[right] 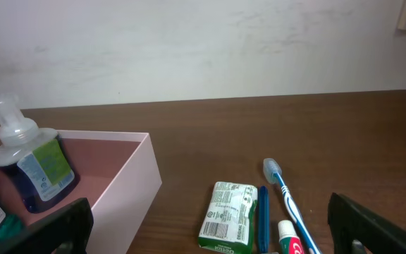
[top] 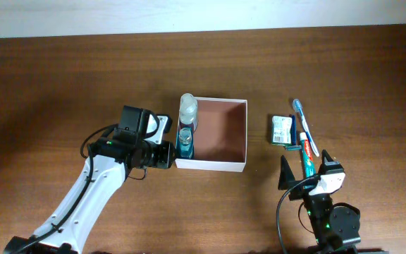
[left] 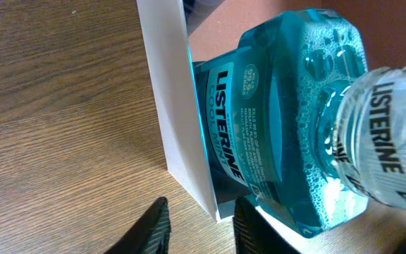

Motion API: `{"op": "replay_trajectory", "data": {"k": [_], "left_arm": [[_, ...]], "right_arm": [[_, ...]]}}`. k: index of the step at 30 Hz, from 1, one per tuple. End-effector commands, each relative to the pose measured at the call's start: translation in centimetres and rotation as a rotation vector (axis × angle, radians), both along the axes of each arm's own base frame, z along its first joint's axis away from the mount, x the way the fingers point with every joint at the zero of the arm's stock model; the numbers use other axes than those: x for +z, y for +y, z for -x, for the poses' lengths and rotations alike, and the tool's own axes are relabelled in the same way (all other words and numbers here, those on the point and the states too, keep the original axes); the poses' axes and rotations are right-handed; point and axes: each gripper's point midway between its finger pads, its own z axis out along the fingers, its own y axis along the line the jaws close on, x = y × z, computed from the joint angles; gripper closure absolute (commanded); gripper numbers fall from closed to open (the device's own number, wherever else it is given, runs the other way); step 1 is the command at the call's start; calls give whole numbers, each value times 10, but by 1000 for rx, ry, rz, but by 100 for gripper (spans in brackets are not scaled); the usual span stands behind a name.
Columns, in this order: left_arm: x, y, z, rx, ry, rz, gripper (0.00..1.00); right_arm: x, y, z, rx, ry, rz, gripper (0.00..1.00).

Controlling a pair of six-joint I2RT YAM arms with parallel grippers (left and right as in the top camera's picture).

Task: Pack container
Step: 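Withdraw the left gripper from the box toward the left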

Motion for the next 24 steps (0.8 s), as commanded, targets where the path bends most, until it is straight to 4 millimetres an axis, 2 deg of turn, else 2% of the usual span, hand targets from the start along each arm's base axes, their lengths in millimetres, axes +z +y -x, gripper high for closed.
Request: {"op": "replay_trajectory", "data": {"k": [1, 6, 15, 24], "left_arm": [[6, 0, -3, -13, -25, 8, 82], [0, 19, -12, 191, 7, -54, 99], [-1, 13, -10, 204, 16, -57, 99], [0, 15, -19, 291, -20, -92, 99]], "right_arm": [[-2, 1, 1, 6, 1, 1, 2], [-2, 1, 1, 6, 1, 1, 2], [-2, 1, 1, 6, 1, 1, 2], [-2, 1, 1, 6, 1, 1, 2]]}}
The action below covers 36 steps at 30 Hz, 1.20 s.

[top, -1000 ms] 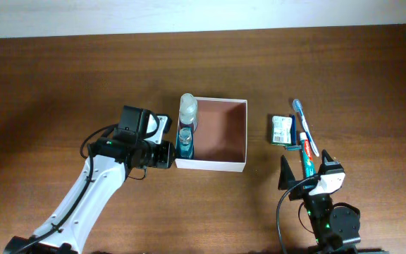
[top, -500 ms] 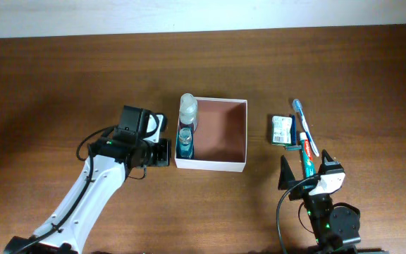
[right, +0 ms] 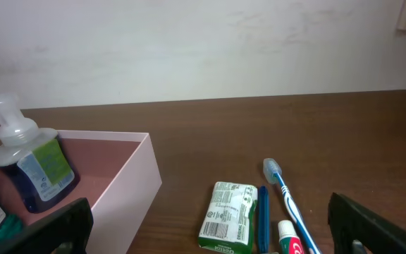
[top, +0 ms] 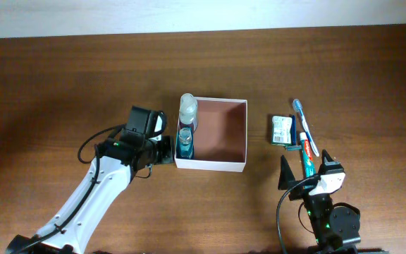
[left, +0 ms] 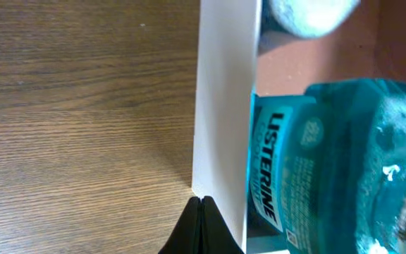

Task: Pack container
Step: 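Withdraw the left gripper from the box toward the left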

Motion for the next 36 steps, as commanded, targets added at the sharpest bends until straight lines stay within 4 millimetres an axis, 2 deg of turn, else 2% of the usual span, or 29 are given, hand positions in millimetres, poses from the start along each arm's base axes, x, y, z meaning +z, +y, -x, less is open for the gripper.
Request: {"op": "replay_trajectory", "data": {"k": [1, 12, 36], "left_arm": [[2, 4, -4, 55, -7, -7, 99], [-14, 1, 1, 91, 67, 16, 99], [-5, -35, 19, -4, 158, 219, 99]], "right_arm": [[-2, 1, 1, 7, 1, 0, 2], [-2, 1, 1, 7, 1, 0, 2], [-2, 1, 1, 7, 1, 0, 2]]}}
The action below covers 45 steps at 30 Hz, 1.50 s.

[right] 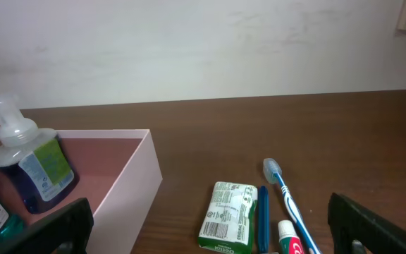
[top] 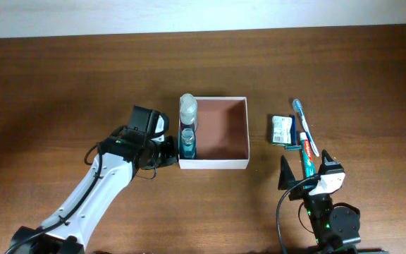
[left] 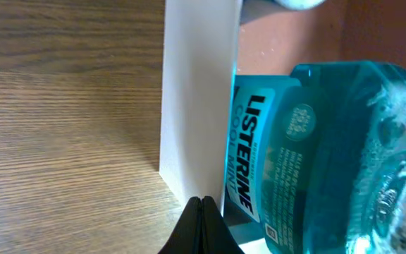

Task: Pack container
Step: 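Withdraw the left gripper from the box toward the left, then raise the right gripper and move it over the blue toothbrush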

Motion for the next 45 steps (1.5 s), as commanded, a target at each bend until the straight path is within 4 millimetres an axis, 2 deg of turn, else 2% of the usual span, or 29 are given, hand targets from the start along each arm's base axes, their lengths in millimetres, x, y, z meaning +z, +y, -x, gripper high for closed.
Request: {"op": "replay_trajectory", "data": {"k": [1, 7, 11, 13, 16, 20, 21, 22, 24, 25, 27, 28, 45], "left_arm": [[1, -11, 7, -24, 38, 62, 99], [0, -9, 7, -19, 39, 51, 99], [-4, 6, 0, 26, 26, -2, 99], [-6, 20, -4, 67, 26, -27, 99], [-9, 51, -12, 152, 30, -81, 99], [-16, 106, -15, 300, 52, -198, 97], [-17, 120, -15, 337, 57, -229, 89], [-18, 132, -14, 367, 61, -256, 73], [-19, 155, -12, 429, 69, -314, 46], [-20, 164, -11, 452, 74, -331, 36], [-21, 172, -8, 477, 89, -335, 21], [-21, 175, -6, 486, 96, -336, 0], [-21, 179, -6, 496, 98, -336, 0]], "right_arm": [[-2, 1, 1, 7, 1, 0, 2], [-2, 1, 1, 7, 1, 0, 2], [-2, 1, 1, 6, 1, 0, 2], [-2, 1, 1, 6, 1, 0, 2], [-2, 1, 1, 7, 1, 0, 2], [-2, 1, 1, 6, 1, 0, 2], [-2, 1, 1, 7, 1, 0, 2], [-2, 1, 1, 7, 1, 0, 2], [-2, 1, 1, 7, 1, 0, 2], [-2, 1, 1, 7, 1, 0, 2], [-2, 1, 1, 7, 1, 0, 2], [-2, 1, 1, 7, 1, 0, 2], [-2, 1, 1, 7, 1, 0, 2]]}}
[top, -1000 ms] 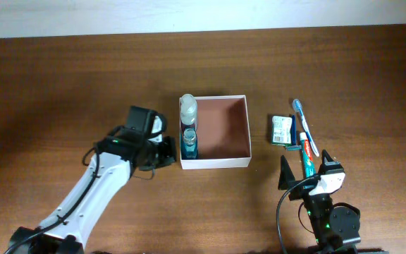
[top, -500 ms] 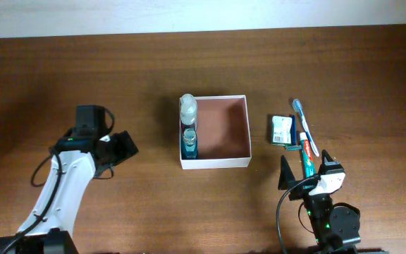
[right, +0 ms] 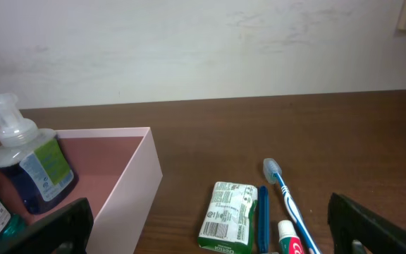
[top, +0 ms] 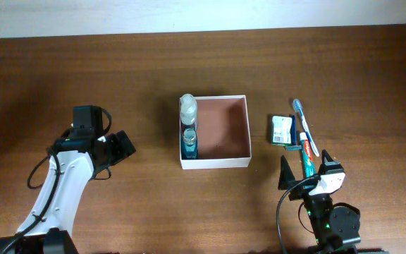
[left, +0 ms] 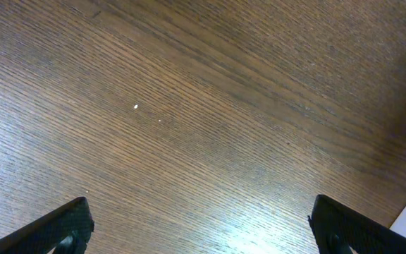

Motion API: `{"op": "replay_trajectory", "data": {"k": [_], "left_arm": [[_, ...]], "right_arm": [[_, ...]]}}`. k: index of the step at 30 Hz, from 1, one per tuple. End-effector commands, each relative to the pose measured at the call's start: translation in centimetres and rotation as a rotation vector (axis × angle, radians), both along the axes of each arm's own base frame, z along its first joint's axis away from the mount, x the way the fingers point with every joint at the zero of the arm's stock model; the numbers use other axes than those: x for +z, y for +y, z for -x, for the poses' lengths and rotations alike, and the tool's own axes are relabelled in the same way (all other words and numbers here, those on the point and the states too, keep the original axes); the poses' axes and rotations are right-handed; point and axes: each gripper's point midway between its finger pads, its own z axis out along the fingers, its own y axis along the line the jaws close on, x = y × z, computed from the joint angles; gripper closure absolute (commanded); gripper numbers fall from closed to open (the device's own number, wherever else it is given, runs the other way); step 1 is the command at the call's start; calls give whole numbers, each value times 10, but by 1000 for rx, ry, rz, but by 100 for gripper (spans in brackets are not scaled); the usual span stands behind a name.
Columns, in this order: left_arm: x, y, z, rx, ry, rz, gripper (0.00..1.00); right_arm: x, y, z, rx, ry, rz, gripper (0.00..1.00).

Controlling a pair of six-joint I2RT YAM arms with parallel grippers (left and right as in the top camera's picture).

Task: Pack container
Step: 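Raise the right gripper and move it over the blue toothbrush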

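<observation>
The white box (top: 249,131) with a pink floor stands mid-table. A pump soap bottle (top: 188,106) and a blue Listerine bottle (top: 189,141) stand along its left wall. To its right on the table lie a green soap packet (top: 282,130), a toothbrush (top: 305,127) and a toothpaste tube (top: 306,156). My left gripper (top: 122,147) is open over bare wood well left of the box; in the left wrist view the left gripper (left: 203,229) holds nothing. My right gripper (right: 210,233) is open just short of the packet (right: 228,216) and toothbrush (right: 287,197).
A thin dark blue item (right: 262,215) lies between the packet and the toothbrush. The box wall (right: 129,194) and the soap bottle (right: 30,166) show at the left of the right wrist view. A pale wall runs behind the table's far edge.
My left gripper was shut with its tips against the box's left wall. It now hangs open over bare table well to the left. The right arm has not moved.
At first the box sat slightly skewed and my left gripper, nearly shut, was at its near-left corner. Then the gripper was shut against the left wall. Later the box stood square and slightly further right. Now the left gripper is away and open.
</observation>
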Motion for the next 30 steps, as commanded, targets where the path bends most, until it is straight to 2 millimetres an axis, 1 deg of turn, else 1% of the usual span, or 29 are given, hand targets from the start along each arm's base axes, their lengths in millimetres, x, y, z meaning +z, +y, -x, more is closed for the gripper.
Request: {"op": "replay_trajectory", "data": {"k": [1, 6, 9, 13, 19, 21, 25, 27, 30], "left_arm": [[-2, 3, 0, 5, 9, -13, 0], [-2, 3, 0, 5, 9, -13, 0], [-2, 3, 0, 5, 9, -13, 0], [-2, 3, 0, 5, 9, -13, 0], [-2, 3, 0, 5, 9, -13, 0], [-2, 3, 0, 5, 9, -13, 0], [-2, 3, 0, 5, 9, -13, 0], [-2, 3, 0, 5, 9, -13, 0], [-2, 3, 0, 5, 9, -13, 0]], "right_arm": [[-2, 1, 1, 6, 1, 0, 2], [-2, 2, 1, 10, 2, -4, 2], [-1, 5, 1, 25, 10, -69, 2], [1, 7, 1, 34, 7, -100, 2], [3, 35, 8, 186, 52, -303, 2], [5, 39, 10, 213, 51, -306, 1], [7, 37, 12, 197, 95, -303, 2], [15, 32, 12, 163, 103, -300, 2], [33, 20, 11, 88, 129, -289, 2]]}}
